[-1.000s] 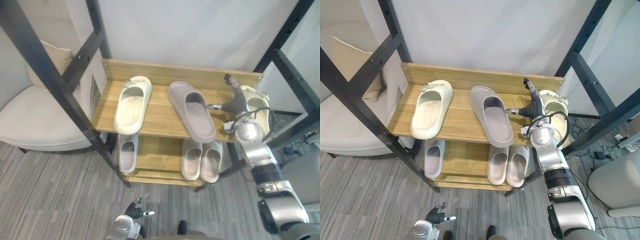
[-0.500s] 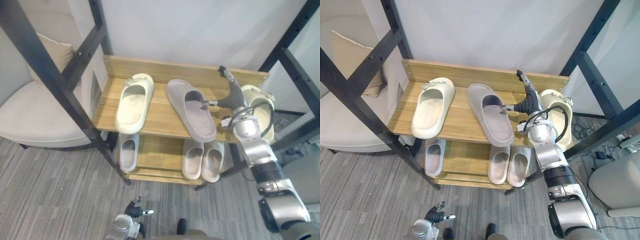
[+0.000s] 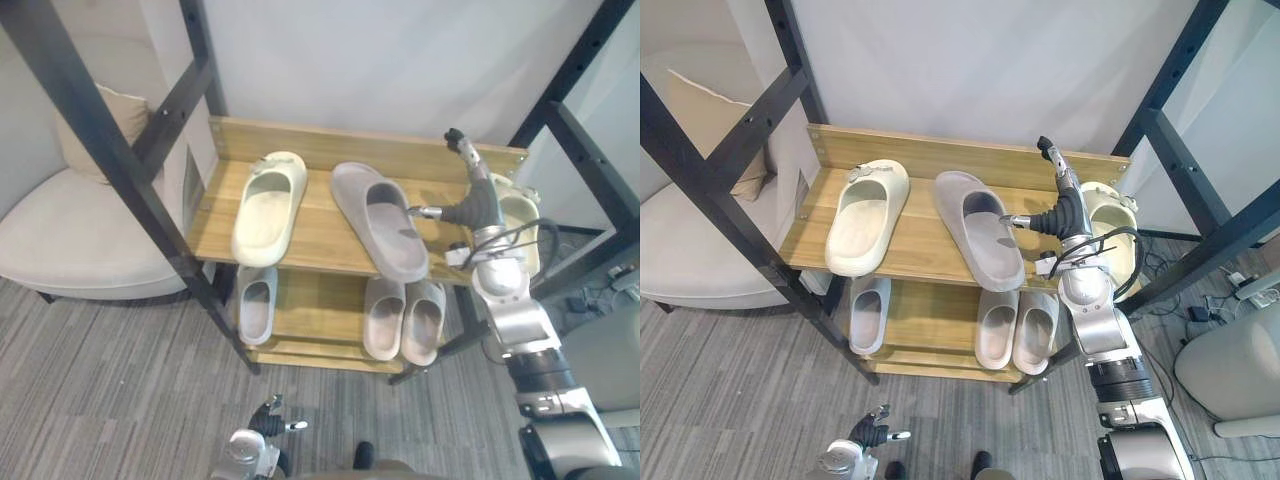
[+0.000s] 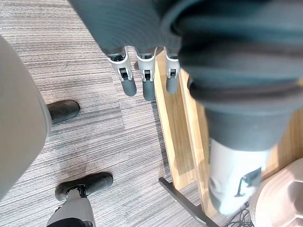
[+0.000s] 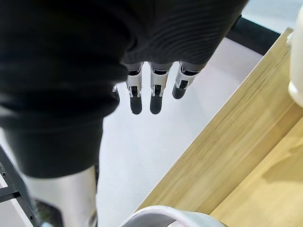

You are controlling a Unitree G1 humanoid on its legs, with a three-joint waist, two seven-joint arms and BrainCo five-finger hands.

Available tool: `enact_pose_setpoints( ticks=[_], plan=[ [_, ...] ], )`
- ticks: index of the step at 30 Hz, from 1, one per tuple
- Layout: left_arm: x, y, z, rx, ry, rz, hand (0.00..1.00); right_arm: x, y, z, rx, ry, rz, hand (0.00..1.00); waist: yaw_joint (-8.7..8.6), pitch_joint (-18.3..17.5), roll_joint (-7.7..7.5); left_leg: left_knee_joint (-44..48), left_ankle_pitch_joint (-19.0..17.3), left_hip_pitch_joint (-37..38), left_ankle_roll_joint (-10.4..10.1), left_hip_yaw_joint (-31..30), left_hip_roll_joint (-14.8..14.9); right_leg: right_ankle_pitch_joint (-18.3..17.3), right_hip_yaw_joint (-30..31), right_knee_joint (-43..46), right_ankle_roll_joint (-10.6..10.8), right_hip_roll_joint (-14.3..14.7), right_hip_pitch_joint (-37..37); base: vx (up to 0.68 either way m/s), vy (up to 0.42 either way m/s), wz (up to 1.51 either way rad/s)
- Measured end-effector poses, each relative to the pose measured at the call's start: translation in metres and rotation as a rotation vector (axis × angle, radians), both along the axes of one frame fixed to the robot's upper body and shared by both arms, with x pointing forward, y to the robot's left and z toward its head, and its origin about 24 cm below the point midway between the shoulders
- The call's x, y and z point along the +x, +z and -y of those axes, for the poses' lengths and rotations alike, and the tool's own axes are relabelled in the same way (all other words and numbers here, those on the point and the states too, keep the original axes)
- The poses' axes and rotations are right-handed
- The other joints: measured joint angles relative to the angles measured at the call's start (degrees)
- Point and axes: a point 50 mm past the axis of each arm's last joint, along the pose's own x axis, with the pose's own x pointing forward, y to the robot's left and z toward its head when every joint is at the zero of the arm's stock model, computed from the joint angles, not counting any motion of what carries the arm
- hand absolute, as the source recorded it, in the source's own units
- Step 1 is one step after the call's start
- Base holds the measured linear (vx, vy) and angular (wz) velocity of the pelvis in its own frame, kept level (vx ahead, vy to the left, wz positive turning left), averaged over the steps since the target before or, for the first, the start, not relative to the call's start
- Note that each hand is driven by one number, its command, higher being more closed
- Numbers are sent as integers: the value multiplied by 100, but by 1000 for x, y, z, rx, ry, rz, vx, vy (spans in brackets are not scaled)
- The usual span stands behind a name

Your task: Organize the slippers on the shoe rack

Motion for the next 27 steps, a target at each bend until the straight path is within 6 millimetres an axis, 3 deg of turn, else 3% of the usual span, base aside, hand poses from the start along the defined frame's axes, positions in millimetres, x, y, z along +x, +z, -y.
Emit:
enact_pose_setpoints(
  ticks=[11,17,25,26,27],
  plan=[
    [-5,-2,-1,0,3,-14,0,18,-31,-1,-74,18,-181,0,29,-153,-5,-289,201,-5,-20,-69,-38,-1,-40,-20,1,0,-61,-3,-3,2],
    [-4,-1,-1,-8,14,-5,0,33,-31,-7,-91,33,-225,0,41,-152,-4,-295,220,-81,-21,-77,-53,0,-47,-21,0,-1,-134,0,0,0],
    [-1,0,-1,-22,36,13,0,55,-14,-11,-141,24,-239,0,120,-116,-17,-298,228,-197,-16,-79,-62,9,-59,-19,-9,-9,-257,3,-4,2],
    [0,1,-1,-23,36,18,0,56,-12,-12,-153,26,-235,100,148,-106,-21,-298,229,-202,-16,-78,-62,15,-56,-19,-12,-9,-277,0,0,0],
    [1,2,-1,-24,35,24,0,58,-9,-13,-166,29,-232,100,170,-83,-22,-297,229,-209,-16,-78,-61,25,-54,-20,-18,-8,-290,2,-4,-3]
  ],
)
